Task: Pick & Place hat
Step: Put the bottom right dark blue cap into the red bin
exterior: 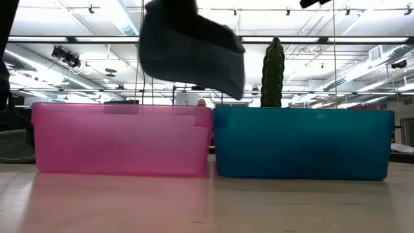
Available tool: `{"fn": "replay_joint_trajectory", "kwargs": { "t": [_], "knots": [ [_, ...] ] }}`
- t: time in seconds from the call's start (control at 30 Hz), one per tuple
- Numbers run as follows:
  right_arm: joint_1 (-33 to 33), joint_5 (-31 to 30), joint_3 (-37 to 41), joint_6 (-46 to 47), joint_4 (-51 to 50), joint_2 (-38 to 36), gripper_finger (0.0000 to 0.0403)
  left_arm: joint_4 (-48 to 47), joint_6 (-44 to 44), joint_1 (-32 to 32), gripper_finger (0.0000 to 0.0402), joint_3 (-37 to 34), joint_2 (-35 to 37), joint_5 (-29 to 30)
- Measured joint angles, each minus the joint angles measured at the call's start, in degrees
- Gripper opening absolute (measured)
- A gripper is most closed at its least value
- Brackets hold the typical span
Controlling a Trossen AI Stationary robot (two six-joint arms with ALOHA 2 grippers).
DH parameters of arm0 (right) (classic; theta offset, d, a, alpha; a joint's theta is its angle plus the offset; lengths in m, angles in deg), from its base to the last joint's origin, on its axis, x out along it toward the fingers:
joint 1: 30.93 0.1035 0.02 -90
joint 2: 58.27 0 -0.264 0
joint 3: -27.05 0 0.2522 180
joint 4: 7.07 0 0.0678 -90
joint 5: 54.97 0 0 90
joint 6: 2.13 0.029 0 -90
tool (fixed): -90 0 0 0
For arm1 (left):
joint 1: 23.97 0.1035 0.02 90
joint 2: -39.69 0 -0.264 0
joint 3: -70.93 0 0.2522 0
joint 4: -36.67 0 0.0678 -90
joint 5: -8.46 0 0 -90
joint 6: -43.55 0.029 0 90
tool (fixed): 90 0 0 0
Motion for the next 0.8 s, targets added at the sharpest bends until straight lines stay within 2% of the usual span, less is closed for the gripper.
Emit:
{"fn": "replay_joint_trajectory", "kwargs": {
  "t": [0.2, 0.4, 0.53, 0.8],
  "knots": [
    [1.4, 0.1, 0.0, 2.0, -0.1, -2.2, 0.0168, -2.8, -4.2, -1.9, 0.0006, -0.2, 0.3, 0.6],
    [2.0, 0.1, 0.0, 1.7, -0.2, -2.1, 0.0164, -2.0, -5.7, -2.2, 0.0006, -5.0, 0.9, 0.2],
    [2.0, 0.0, 0.0, 1.0, -0.2, -2.1, 0.0164, -0.7, -8.7, -2.1, 0.0006, -11.2, 5.6, 0.5],
    [1.9, -0.1, 0.0, -0.2, 0.3, -2.1, 0.0164, 16.9, -7.1, -2.9, 0.0006, -29.2, 20.8, -0.9]
  ]
}}
